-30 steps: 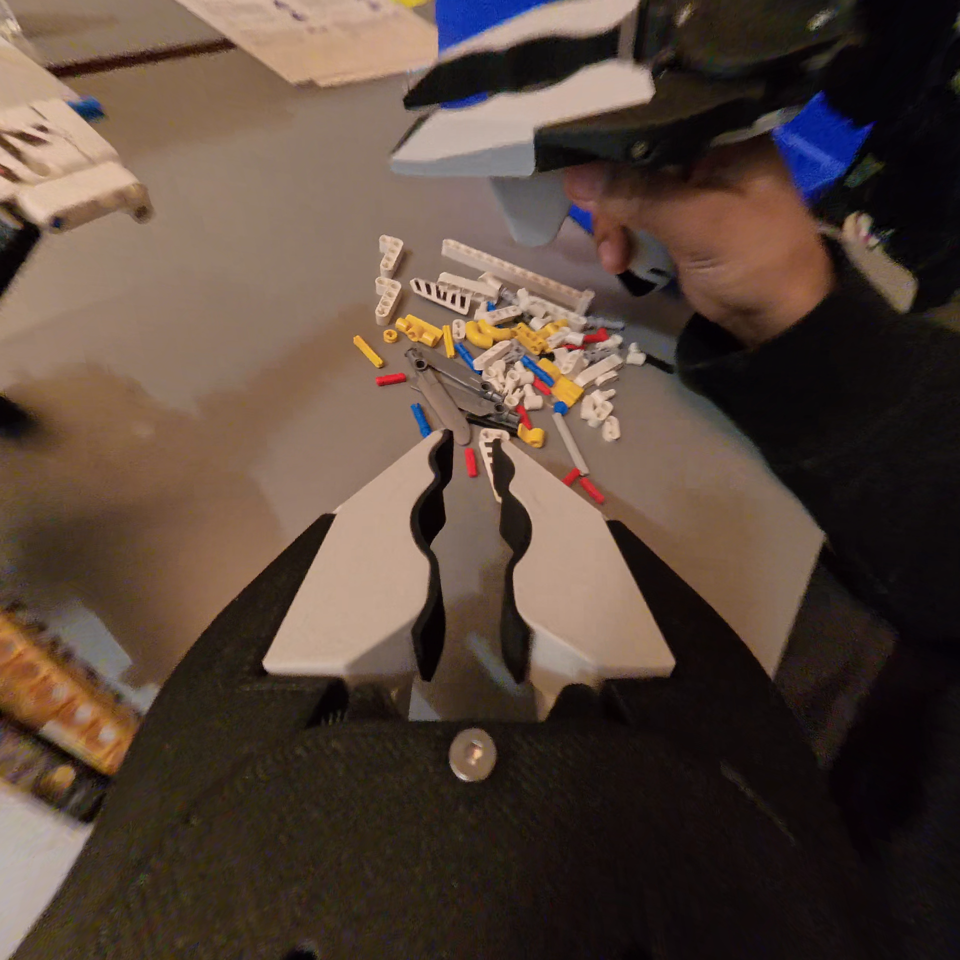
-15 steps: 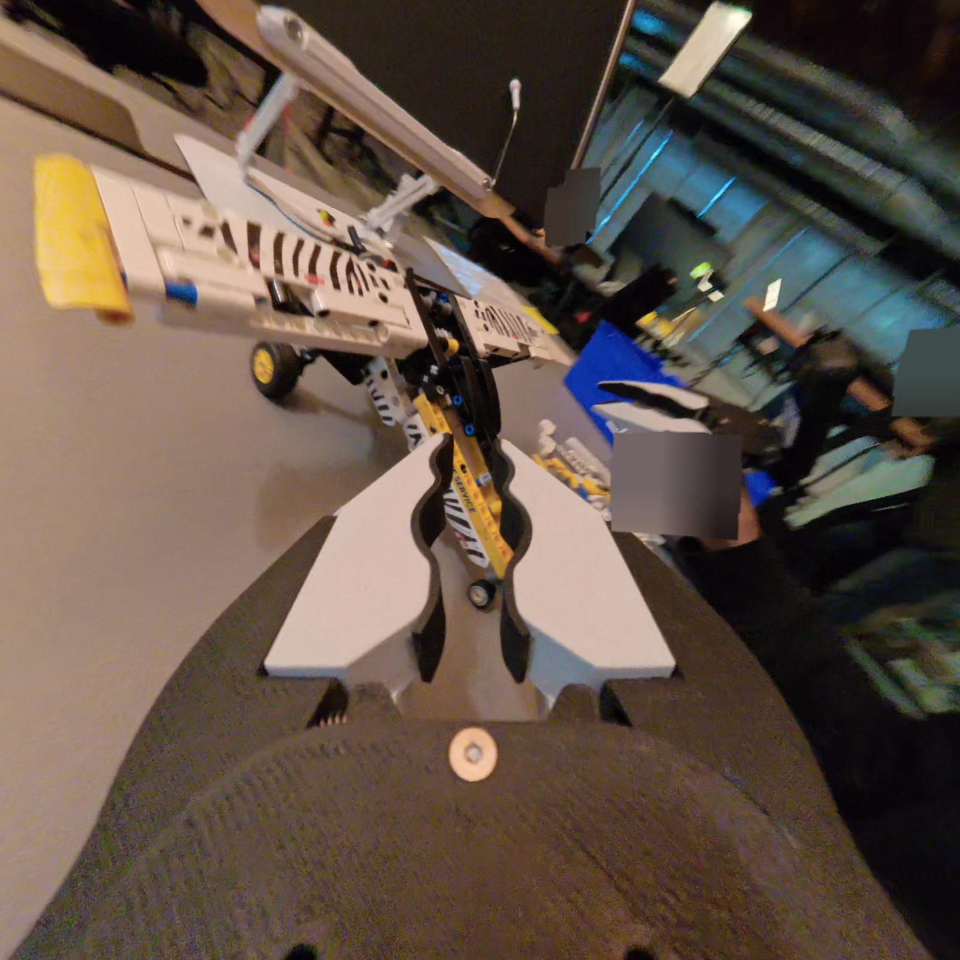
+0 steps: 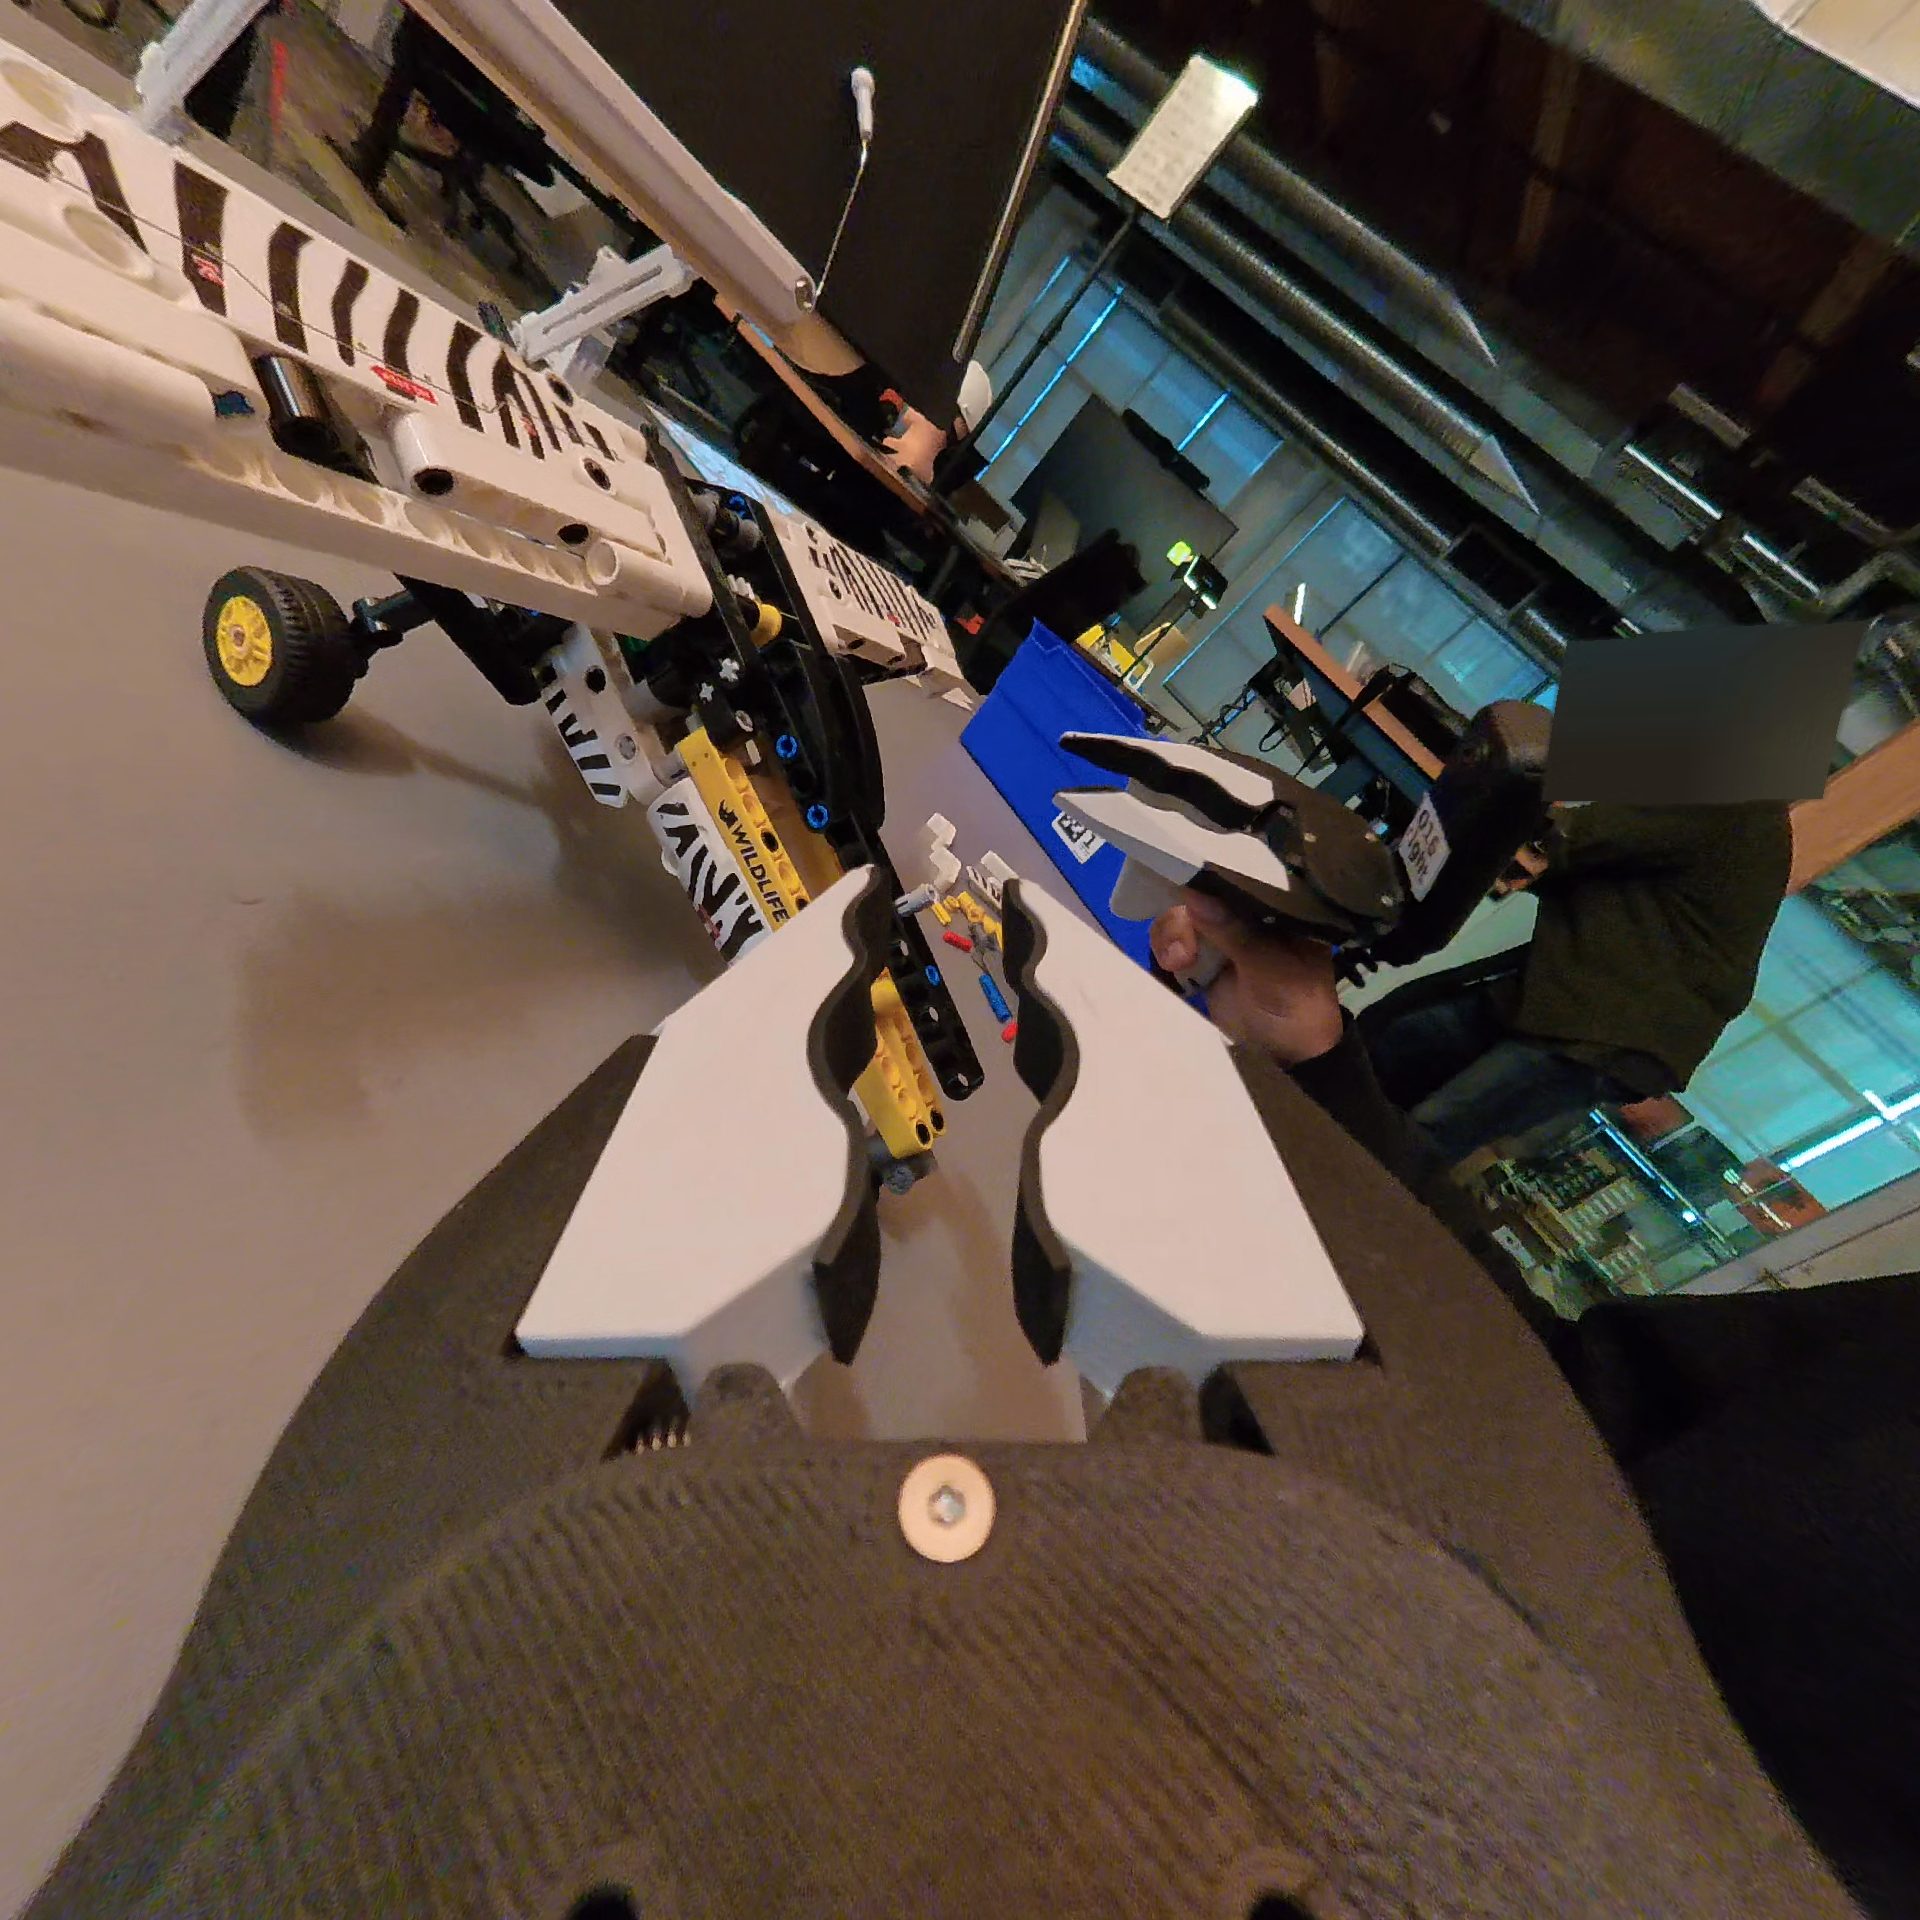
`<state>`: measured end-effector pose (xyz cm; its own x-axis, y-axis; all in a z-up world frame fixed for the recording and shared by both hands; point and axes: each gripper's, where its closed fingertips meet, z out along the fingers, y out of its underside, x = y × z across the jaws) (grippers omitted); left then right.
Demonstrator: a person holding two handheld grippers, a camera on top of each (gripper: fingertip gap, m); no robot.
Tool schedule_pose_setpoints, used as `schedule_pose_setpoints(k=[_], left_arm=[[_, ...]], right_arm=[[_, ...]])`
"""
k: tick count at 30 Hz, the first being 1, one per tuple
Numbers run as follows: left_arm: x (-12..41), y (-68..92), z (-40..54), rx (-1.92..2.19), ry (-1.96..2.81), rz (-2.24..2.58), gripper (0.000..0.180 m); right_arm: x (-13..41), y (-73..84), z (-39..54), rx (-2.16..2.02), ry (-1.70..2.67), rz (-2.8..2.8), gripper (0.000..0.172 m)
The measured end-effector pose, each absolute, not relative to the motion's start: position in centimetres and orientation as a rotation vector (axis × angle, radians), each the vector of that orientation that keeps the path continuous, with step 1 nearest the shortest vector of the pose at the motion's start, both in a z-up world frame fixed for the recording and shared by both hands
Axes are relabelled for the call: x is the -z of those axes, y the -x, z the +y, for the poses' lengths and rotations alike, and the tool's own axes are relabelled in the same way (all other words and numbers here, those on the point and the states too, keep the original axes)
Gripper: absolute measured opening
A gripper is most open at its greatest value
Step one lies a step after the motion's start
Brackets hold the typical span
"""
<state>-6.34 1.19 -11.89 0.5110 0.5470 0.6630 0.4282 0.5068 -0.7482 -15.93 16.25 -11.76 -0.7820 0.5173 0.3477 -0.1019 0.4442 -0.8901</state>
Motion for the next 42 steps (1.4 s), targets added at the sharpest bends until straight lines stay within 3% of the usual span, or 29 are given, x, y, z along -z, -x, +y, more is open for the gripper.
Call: schedule_pose_setpoints(k=[5,10,15,16,19,24,28,35,42], left_arm=[[12.4,6.8,1.4,-0.088,1.105,-1.129,0.023],[12.7,6.9,1.4,-0.091,1.111,-1.150,0.032],[13.9,7.7,1.0,-0.076,1.108,-1.247,0.033],[14.0,7.8,1.0,-0.071,1.107,-1.258,0.032],[13.9,8.0,0.2,-0.093,1.063,-1.279,0.000],[13.6,8.1,-0.5,-0.075,1.001,-1.282,0.000],[14.7,8.2,0.5,-0.042,1.089,-1.320,0.000],[14.9,8.1,0.7,0.005,1.095,-1.326,0.000],[15.0,8.1,0.7,0.017,1.099,-1.326,0.000]], right_arm=[[10.3,10.9,10.2,-1.624,0.217,-2.159,0.030],[11.6,8.0,5.0,-1.594,-0.045,-2.255,0.014],[10.8,7.5,2.2,-1.670,-0.070,-2.284,0.014],[10.4,7.8,1.9,-1.674,-0.067,-2.272,0.015],[8.0,9.1,2.0,-1.672,-0.051,-2.206,0.017],[4.5,8.4,2.0,-1.915,-0.102,-2.103,0.027],[7.1,8.3,2.1,-2.003,-0.041,-2.087,0.025],[12.2,7.8,0.4,-1.640,-0.128,-2.265,0.025],[13.7,6.8,-0.3,-1.545,-0.241,-2.284,0.013]])
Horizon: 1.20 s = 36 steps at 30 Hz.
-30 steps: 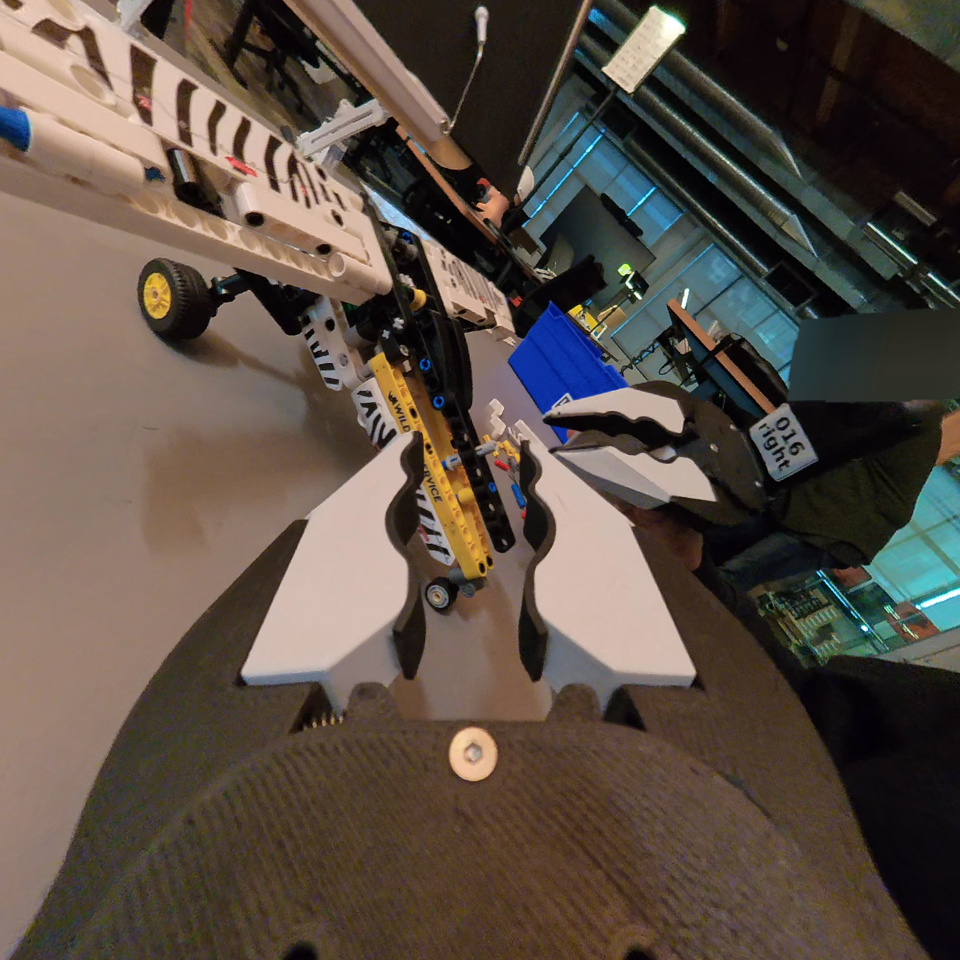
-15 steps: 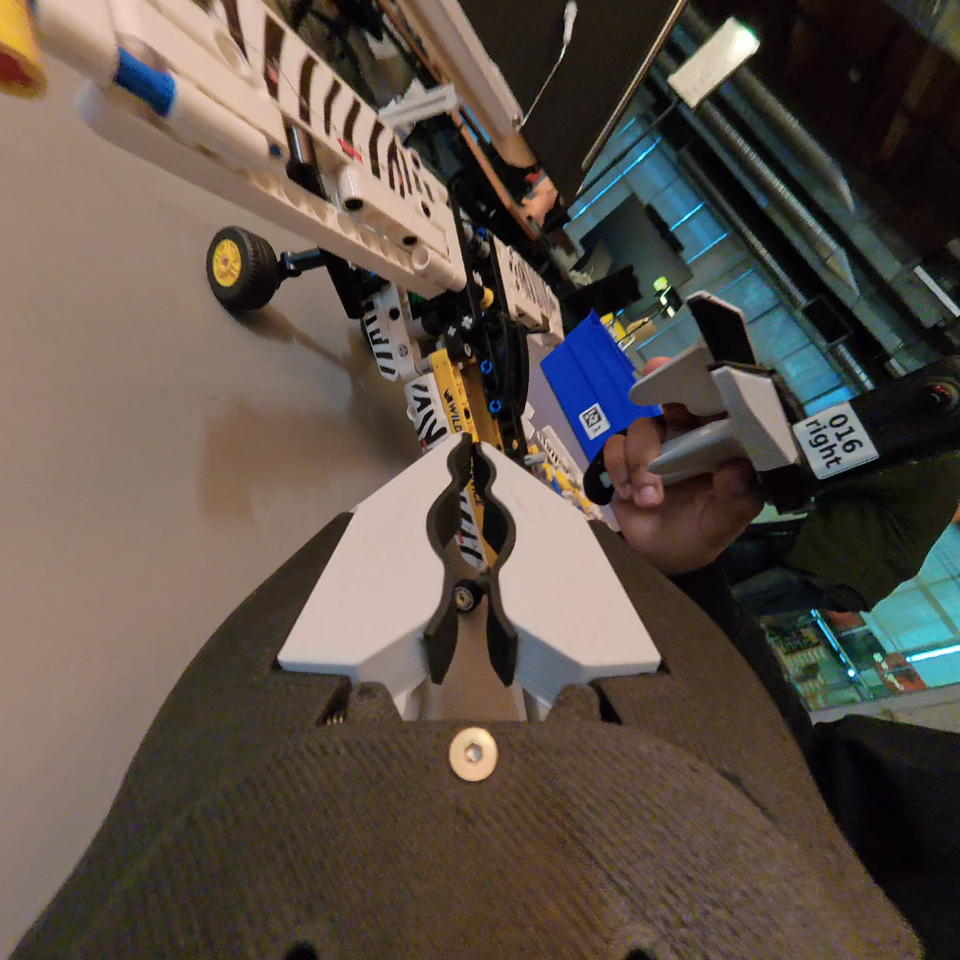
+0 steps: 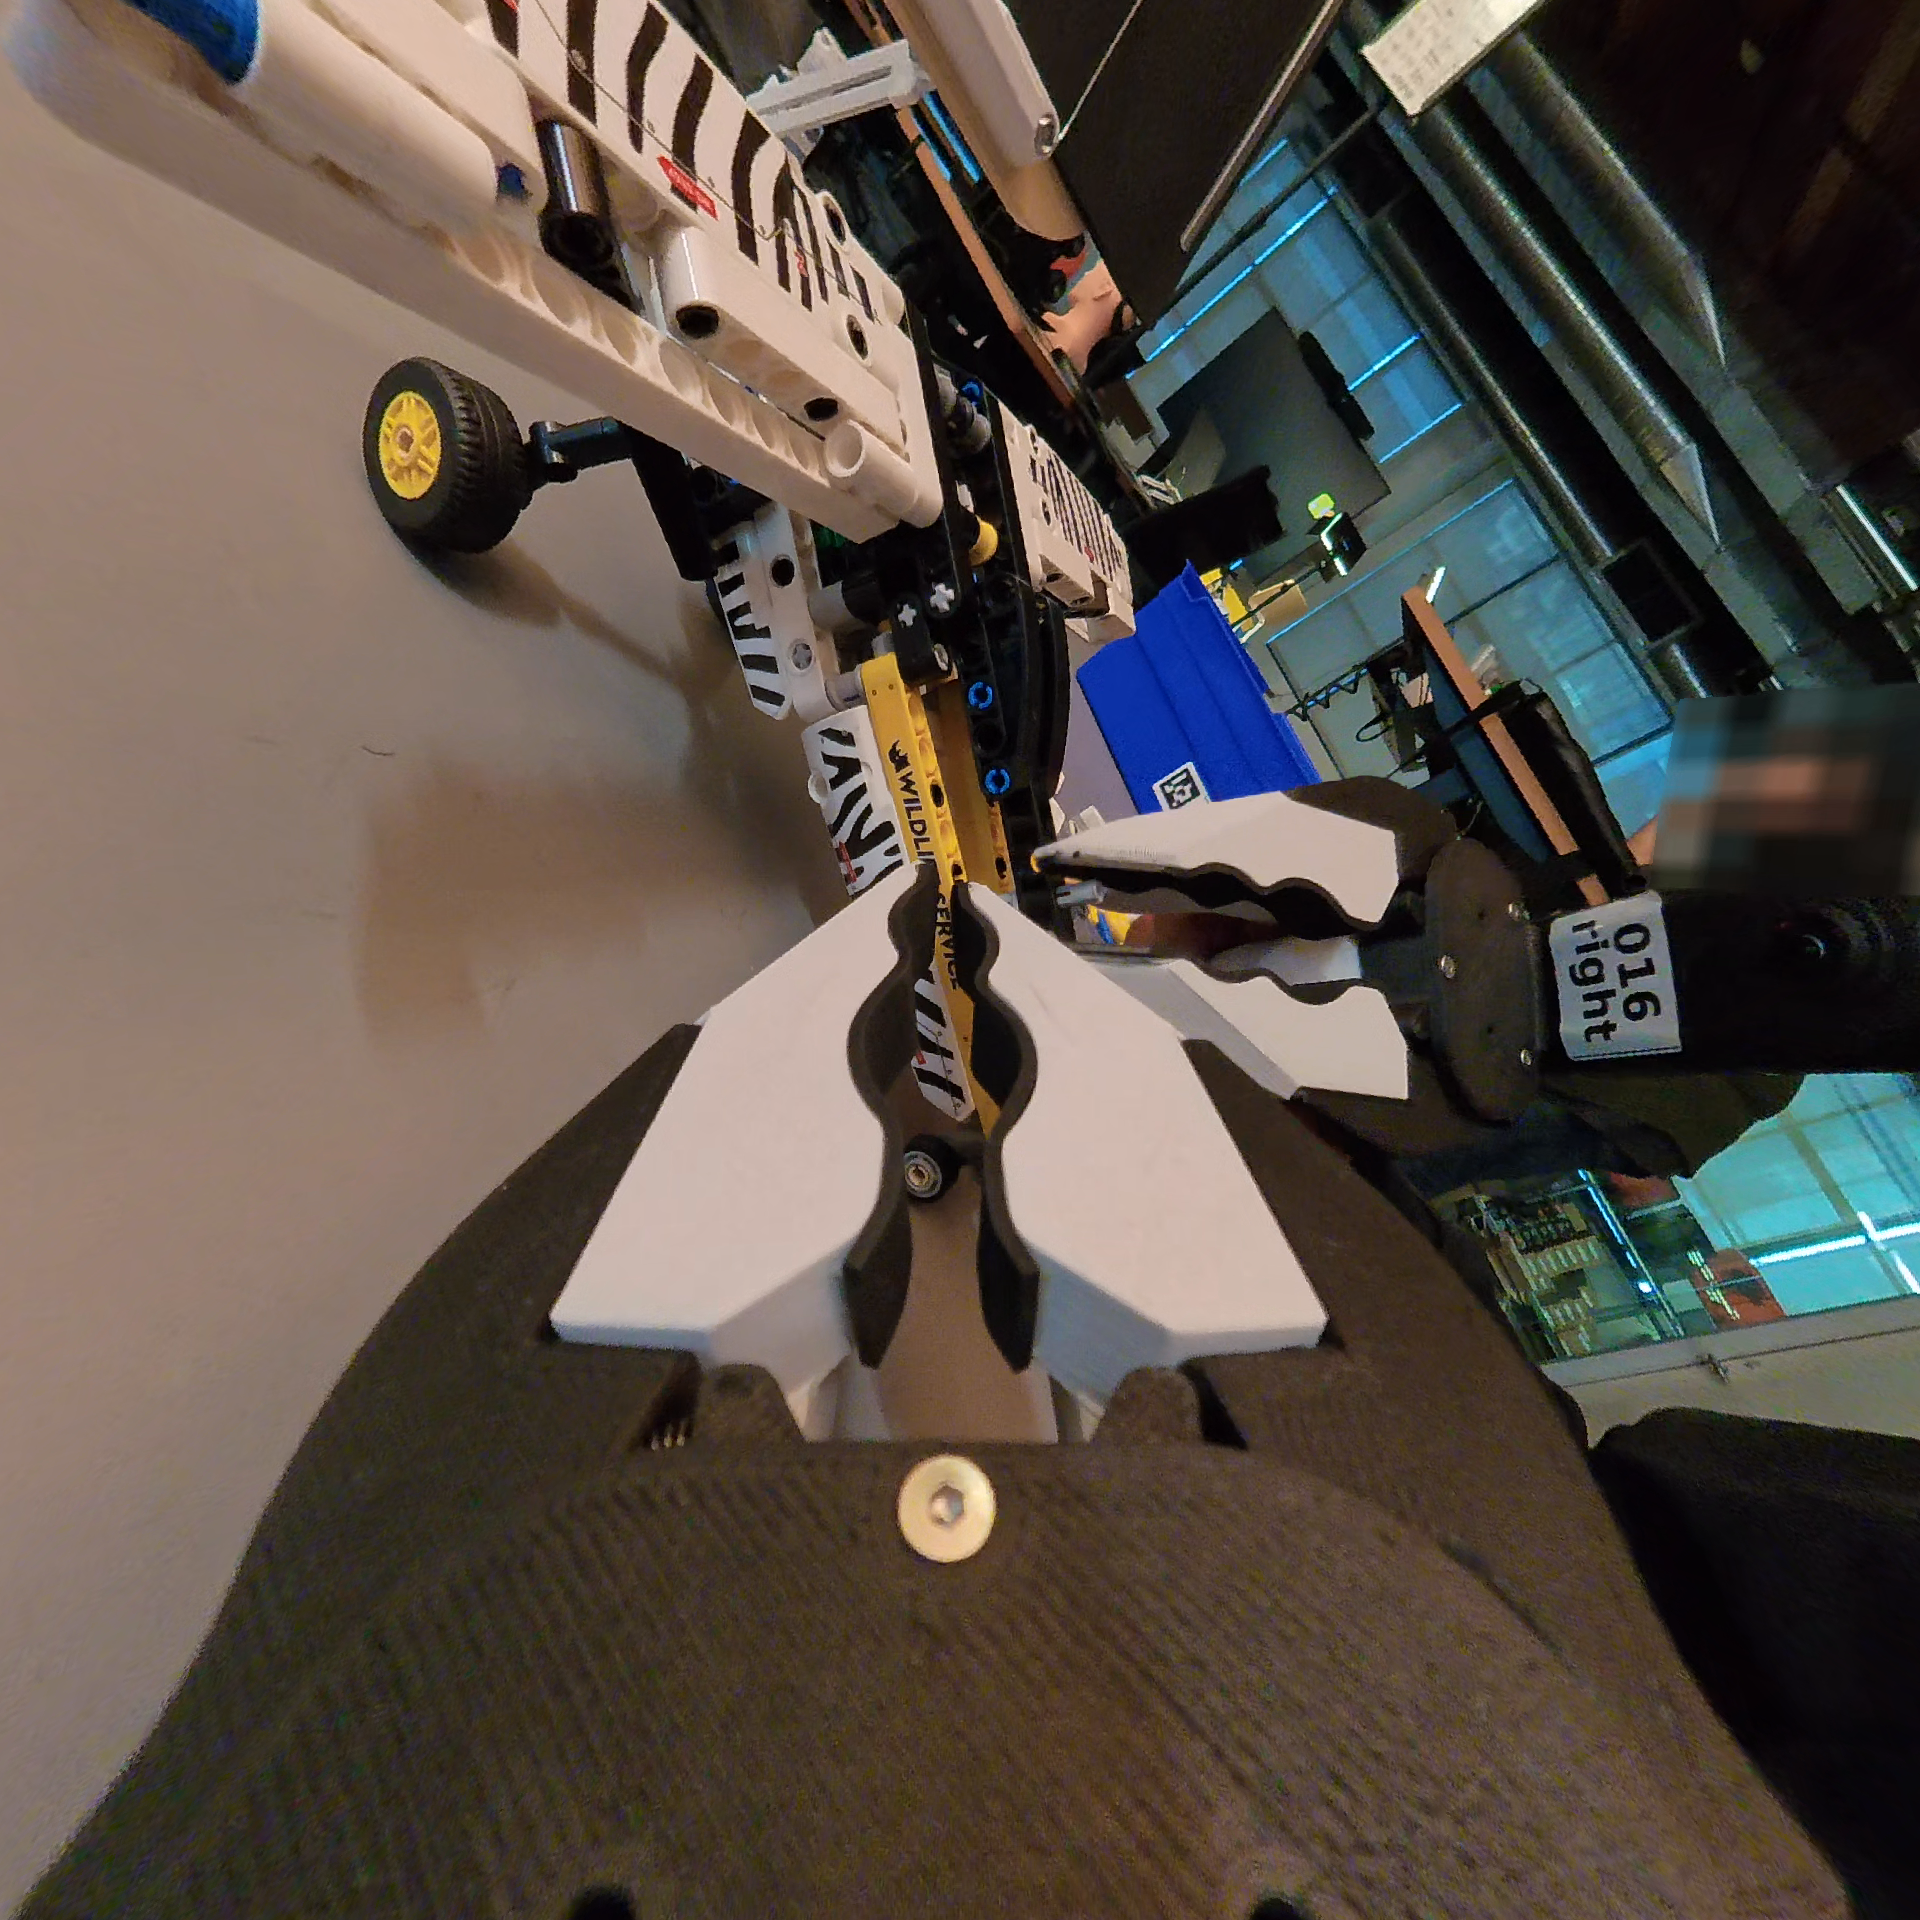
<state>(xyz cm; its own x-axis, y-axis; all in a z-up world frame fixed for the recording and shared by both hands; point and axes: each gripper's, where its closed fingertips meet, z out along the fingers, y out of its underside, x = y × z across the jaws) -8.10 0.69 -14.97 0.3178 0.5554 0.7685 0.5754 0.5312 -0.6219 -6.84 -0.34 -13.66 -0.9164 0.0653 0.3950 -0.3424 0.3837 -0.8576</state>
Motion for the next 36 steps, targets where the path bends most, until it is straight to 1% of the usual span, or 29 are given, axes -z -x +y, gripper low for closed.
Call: schedule_pose_setpoints(k=[6,13,19,26,33,36], left_arm=[[15.0,8.1,0.6,0.004,1.111,-1.330,0.000],[15.0,8.2,0.5,0.002,1.111,-1.329,0.000],[14.7,8.1,0.5,0.006,1.107,-1.315,0.000],[14.4,8.1,0.3,0.007,1.090,-1.298,0.005],[13.3,8.1,-0.3,0.026,1.019,-1.247,0.014],[12.9,8.0,-0.7,0.041,0.982,-1.231,0.015]], right_arm=[[13.3,7.0,0.0,-1.599,-0.207,-2.287,0.011],[13.3,7.2,0.0,-1.584,-0.195,-2.277,0.003],[13.3,7.2,0.0,-1.623,-0.171,-2.290,0.002],[13.3,6.8,0.0,-1.623,-0.195,-2.299,0.002],[13.5,5.8,0.0,-1.629,-0.250,-2.334,0.003],[13.4,5.4,0.0,-1.620,-0.280,-2.339,0.003]])
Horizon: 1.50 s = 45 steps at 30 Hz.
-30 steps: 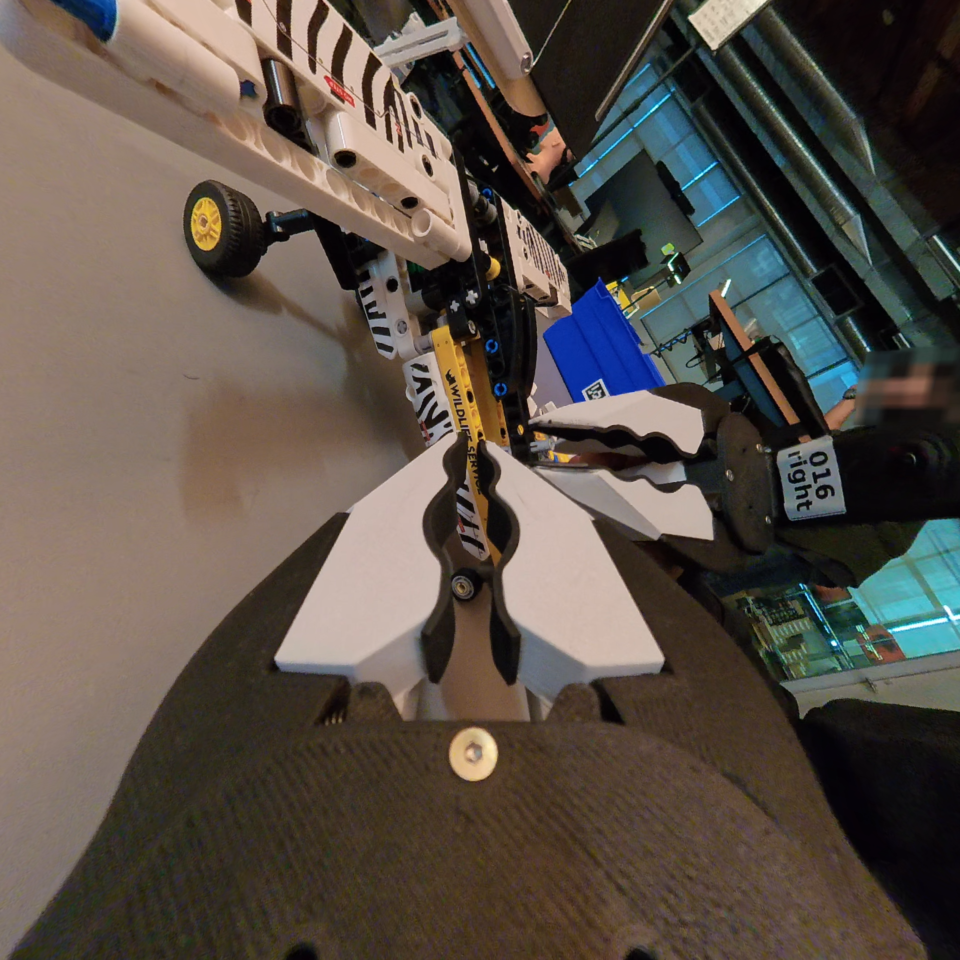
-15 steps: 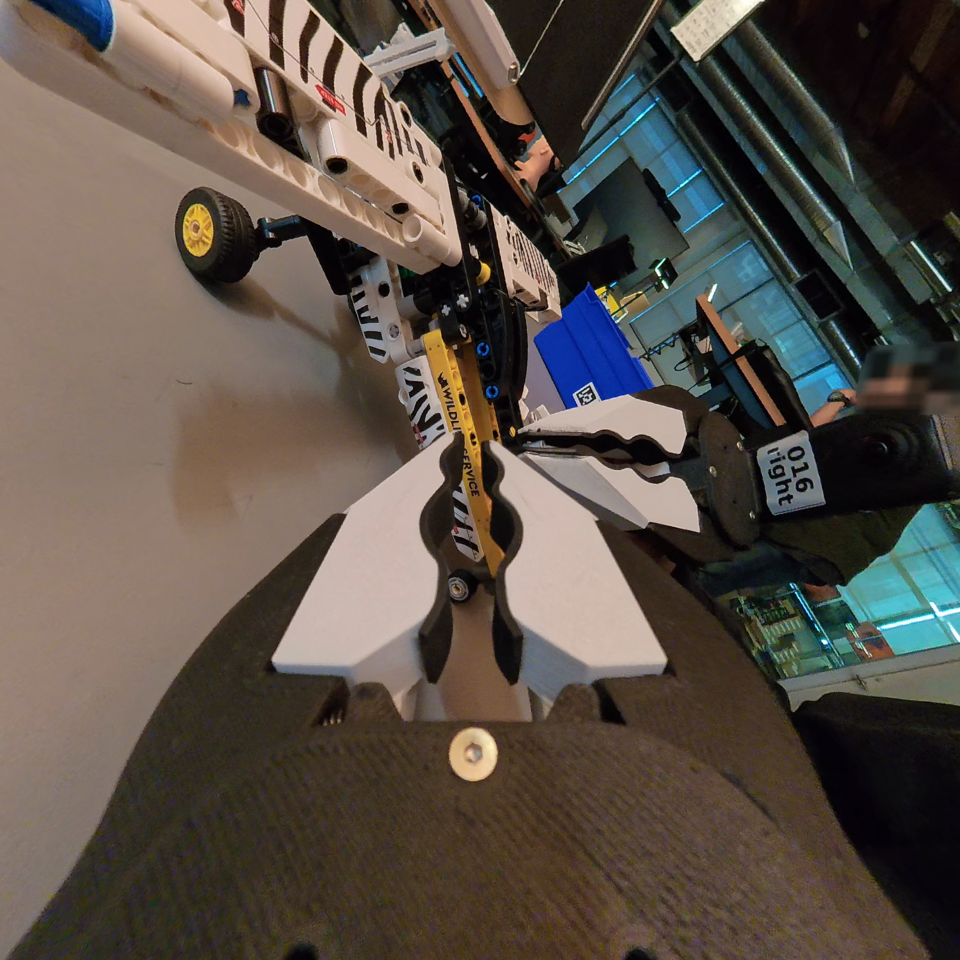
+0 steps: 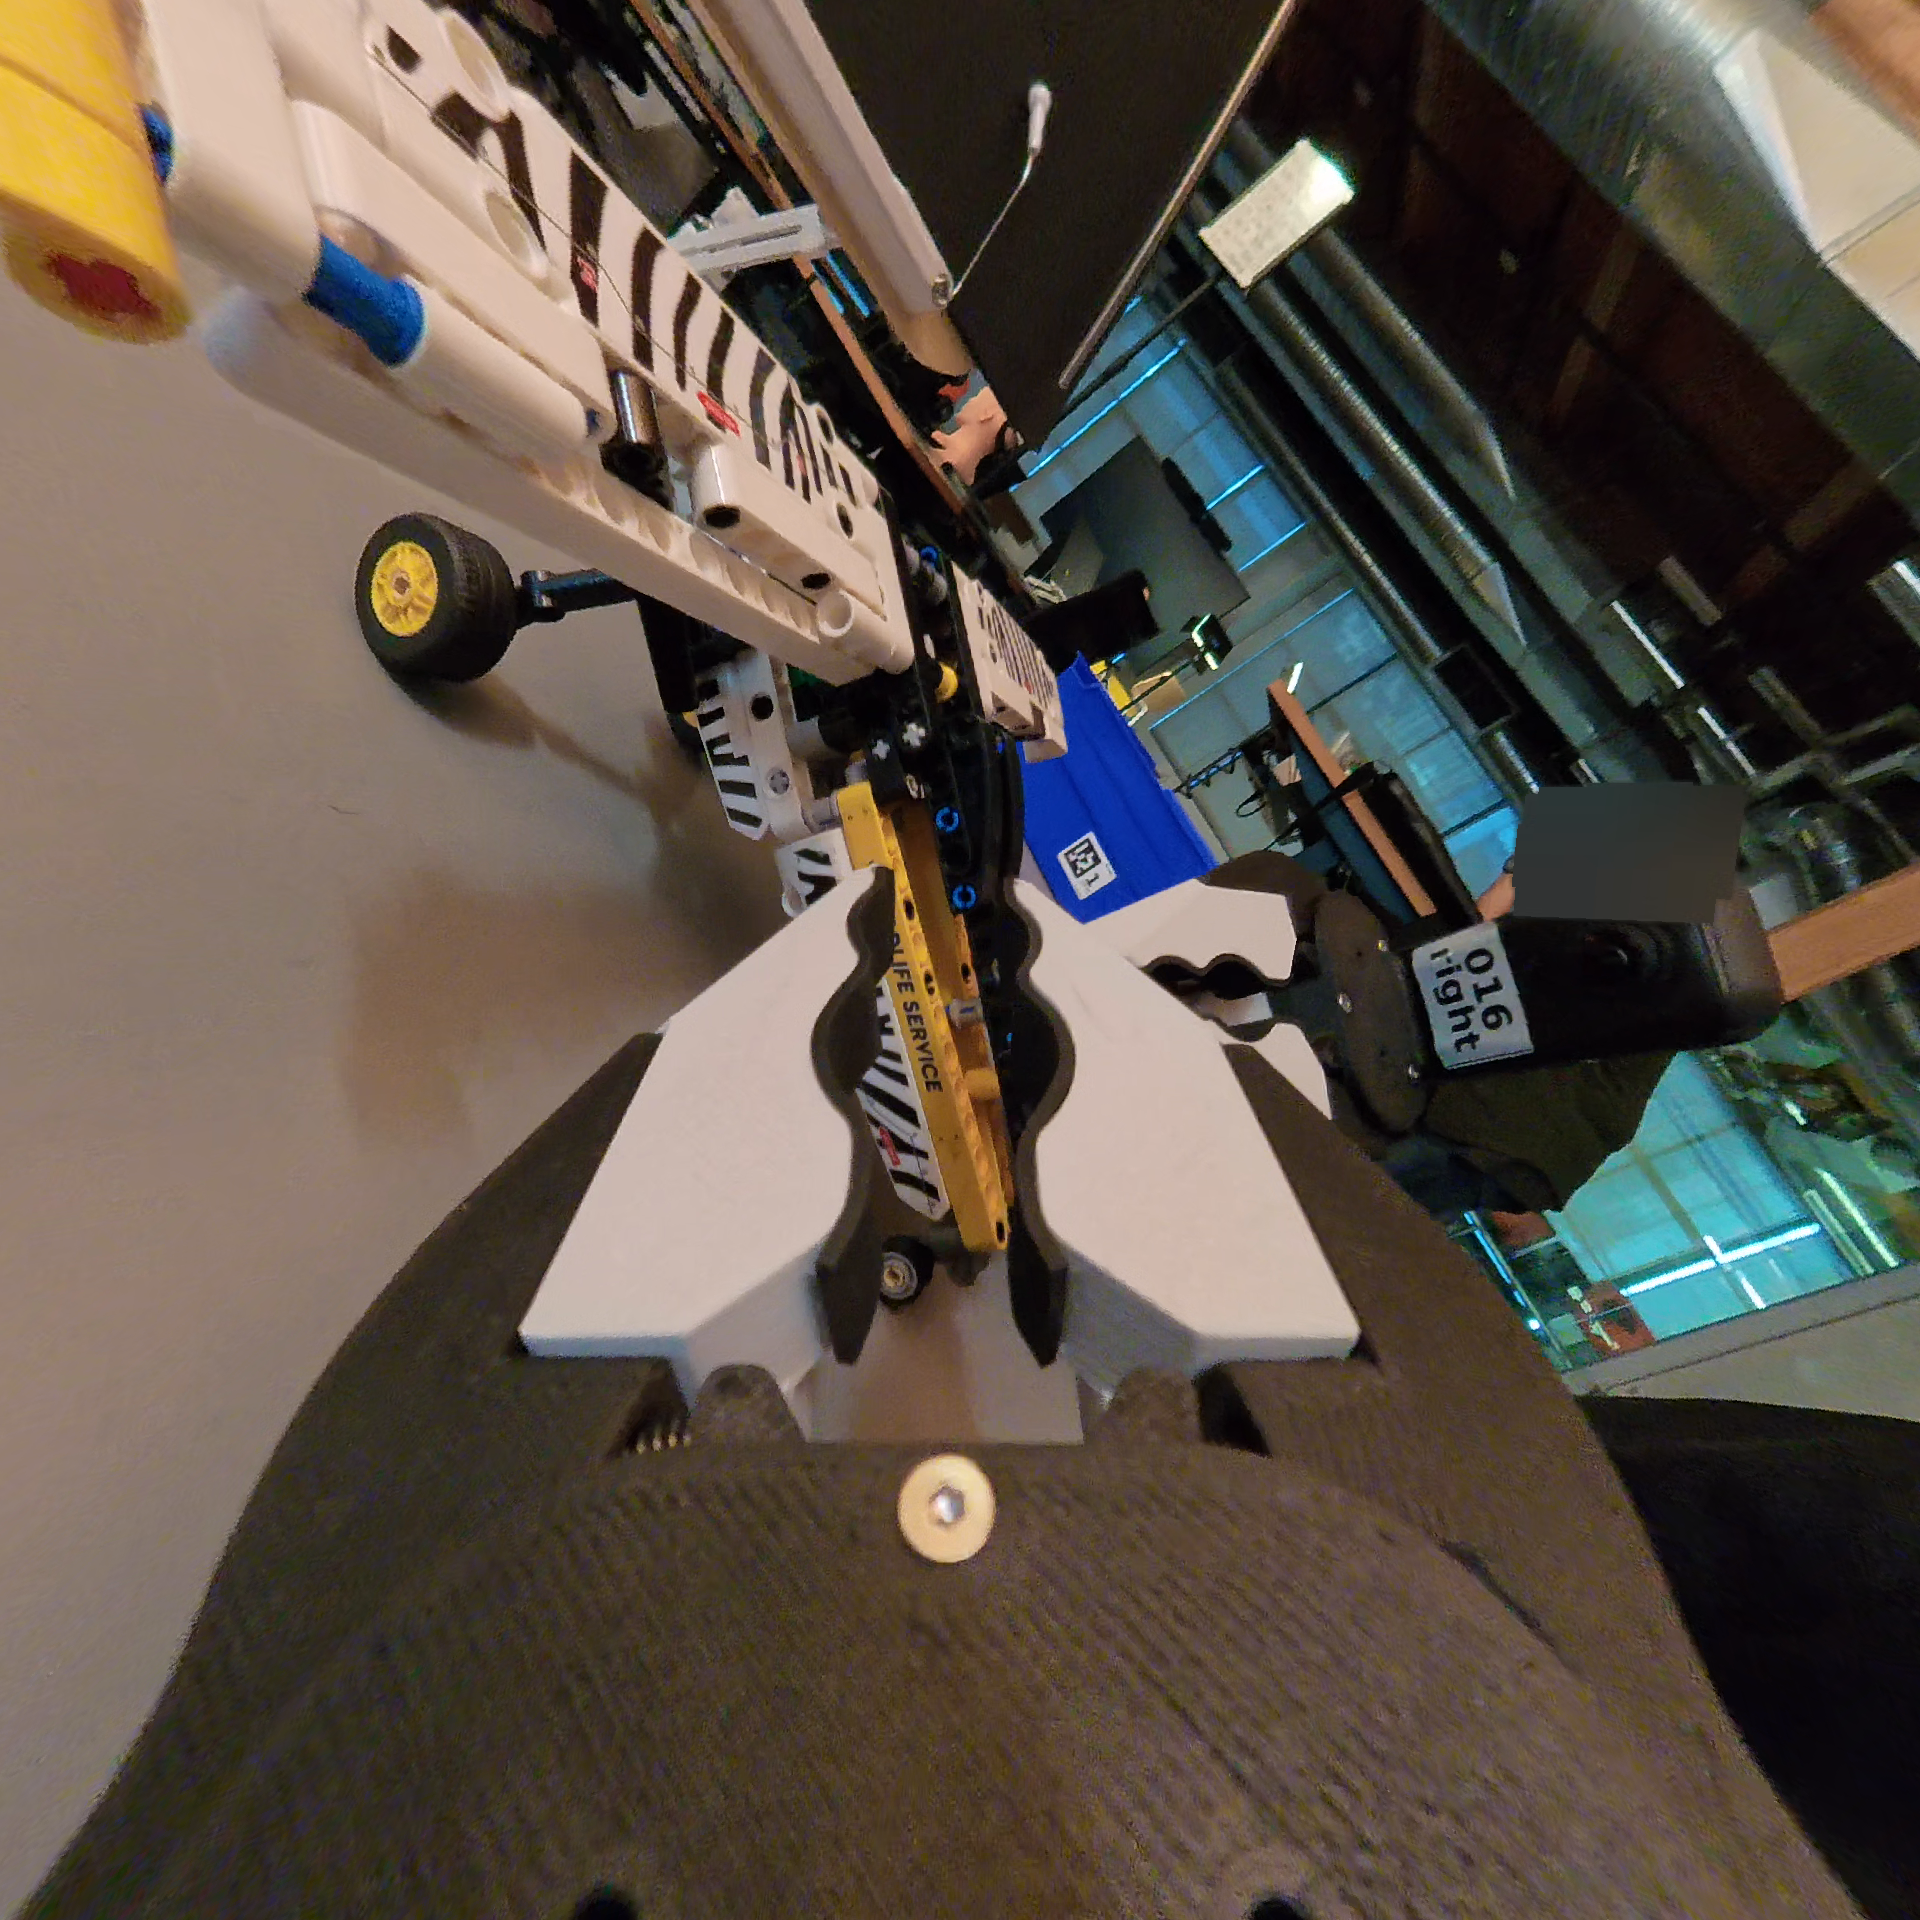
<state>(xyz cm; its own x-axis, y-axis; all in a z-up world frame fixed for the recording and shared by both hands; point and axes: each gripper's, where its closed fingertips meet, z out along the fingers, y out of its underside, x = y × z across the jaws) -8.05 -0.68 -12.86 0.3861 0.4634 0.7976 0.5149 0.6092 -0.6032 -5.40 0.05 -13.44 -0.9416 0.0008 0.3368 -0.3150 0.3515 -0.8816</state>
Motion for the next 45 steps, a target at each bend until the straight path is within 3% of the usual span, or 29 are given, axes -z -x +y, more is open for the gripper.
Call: schedule_pose_setpoints(k=[33,45], left_arm=[[12.1,8.5,-1.8,0.084,0.895,-1.203,0.016],[12.1,8.6,-1.9,0.088,0.893,-1.200,0.015]], right_arm=[[13.4,2.1,0.3,-1.690,-0.479,-2.418,0.003],[10.2,3.9,1.1,-1.865,-0.319,-2.264,0.002]])
